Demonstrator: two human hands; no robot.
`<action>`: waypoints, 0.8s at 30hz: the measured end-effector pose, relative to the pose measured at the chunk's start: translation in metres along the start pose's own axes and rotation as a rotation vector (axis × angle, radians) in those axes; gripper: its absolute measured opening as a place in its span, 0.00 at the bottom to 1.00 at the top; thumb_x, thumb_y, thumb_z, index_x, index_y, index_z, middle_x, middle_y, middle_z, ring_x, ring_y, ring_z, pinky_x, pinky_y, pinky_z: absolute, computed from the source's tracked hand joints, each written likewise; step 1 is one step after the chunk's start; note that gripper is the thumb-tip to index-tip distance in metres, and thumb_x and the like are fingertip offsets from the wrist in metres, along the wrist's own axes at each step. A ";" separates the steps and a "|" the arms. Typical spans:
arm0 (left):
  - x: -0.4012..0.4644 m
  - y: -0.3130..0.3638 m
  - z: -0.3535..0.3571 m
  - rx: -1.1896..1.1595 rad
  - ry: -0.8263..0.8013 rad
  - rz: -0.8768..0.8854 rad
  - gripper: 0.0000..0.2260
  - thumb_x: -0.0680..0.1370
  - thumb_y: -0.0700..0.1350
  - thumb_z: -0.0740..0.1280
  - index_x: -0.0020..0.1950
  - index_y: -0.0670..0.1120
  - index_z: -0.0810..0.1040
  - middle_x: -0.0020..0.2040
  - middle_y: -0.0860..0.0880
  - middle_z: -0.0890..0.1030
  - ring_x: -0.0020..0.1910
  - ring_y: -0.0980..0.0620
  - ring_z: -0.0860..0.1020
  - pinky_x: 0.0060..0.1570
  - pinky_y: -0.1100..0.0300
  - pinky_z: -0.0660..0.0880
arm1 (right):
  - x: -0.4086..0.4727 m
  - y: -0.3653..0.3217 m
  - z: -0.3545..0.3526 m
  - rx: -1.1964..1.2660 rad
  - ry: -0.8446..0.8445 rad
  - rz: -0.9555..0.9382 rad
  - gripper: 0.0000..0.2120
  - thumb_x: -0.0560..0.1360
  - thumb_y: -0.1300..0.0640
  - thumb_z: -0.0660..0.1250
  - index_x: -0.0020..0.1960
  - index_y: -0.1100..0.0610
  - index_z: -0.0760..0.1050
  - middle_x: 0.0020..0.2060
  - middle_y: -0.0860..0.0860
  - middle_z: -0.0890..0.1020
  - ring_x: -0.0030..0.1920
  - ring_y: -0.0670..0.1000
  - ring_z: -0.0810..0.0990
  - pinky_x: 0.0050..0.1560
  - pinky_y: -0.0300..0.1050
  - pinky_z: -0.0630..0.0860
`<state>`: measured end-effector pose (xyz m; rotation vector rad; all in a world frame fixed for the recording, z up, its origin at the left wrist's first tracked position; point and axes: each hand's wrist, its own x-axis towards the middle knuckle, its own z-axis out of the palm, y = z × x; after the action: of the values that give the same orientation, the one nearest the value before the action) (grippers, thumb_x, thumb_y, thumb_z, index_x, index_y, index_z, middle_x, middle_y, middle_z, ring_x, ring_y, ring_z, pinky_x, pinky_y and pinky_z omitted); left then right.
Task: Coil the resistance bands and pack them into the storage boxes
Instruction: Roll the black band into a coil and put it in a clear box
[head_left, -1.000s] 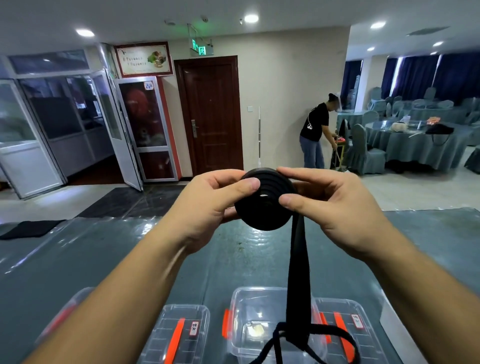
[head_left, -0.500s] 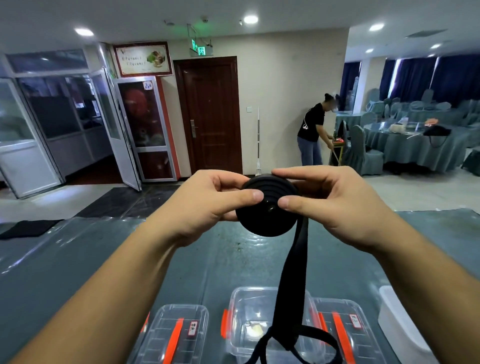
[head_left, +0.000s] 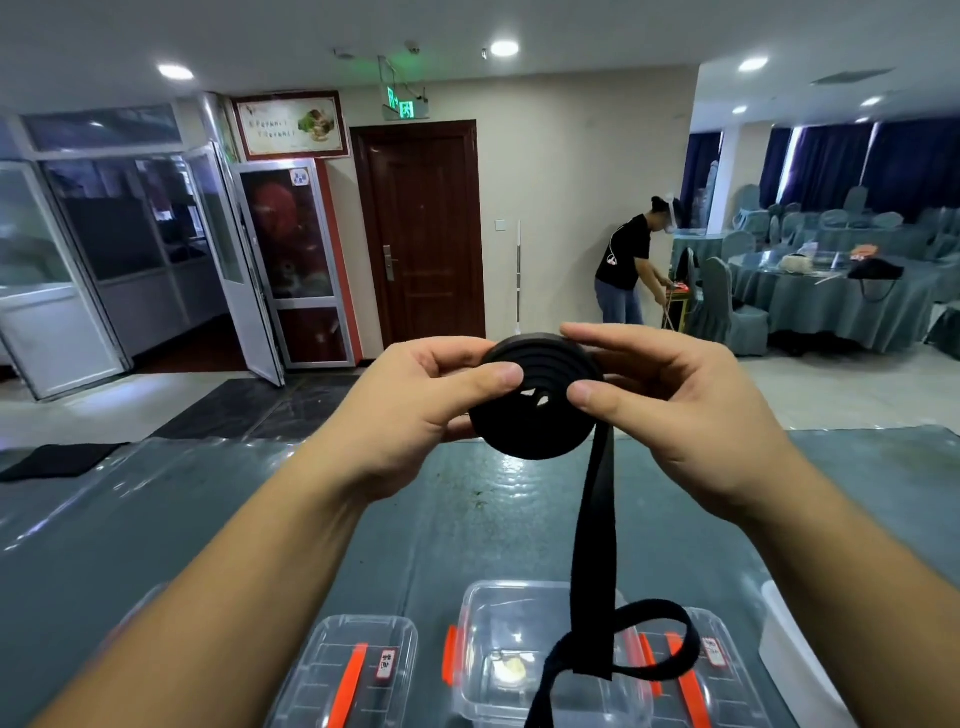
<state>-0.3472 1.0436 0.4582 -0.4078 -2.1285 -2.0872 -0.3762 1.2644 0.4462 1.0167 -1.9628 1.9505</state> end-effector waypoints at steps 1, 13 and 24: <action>0.000 -0.003 0.002 -0.038 0.017 -0.001 0.15 0.71 0.47 0.73 0.55 0.43 0.86 0.51 0.42 0.87 0.48 0.49 0.85 0.47 0.57 0.82 | 0.001 0.000 0.000 -0.006 0.018 -0.015 0.20 0.68 0.57 0.76 0.59 0.50 0.83 0.52 0.48 0.88 0.55 0.49 0.87 0.57 0.40 0.81; -0.003 -0.009 0.003 -0.067 -0.030 -0.042 0.15 0.71 0.45 0.73 0.56 0.44 0.86 0.51 0.44 0.87 0.49 0.50 0.85 0.45 0.60 0.80 | 0.000 0.000 0.004 -0.017 0.037 -0.011 0.18 0.69 0.60 0.77 0.57 0.50 0.84 0.51 0.49 0.89 0.54 0.49 0.87 0.57 0.41 0.81; 0.000 -0.008 0.003 -0.136 0.030 0.001 0.15 0.72 0.47 0.72 0.56 0.42 0.86 0.49 0.43 0.86 0.46 0.50 0.84 0.47 0.57 0.82 | 0.001 -0.005 0.002 -0.035 0.000 0.009 0.22 0.67 0.55 0.76 0.61 0.47 0.82 0.53 0.47 0.88 0.57 0.48 0.86 0.61 0.46 0.81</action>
<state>-0.3496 1.0470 0.4501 -0.3897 -1.9761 -2.2306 -0.3735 1.2624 0.4510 1.0010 -1.9974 1.9142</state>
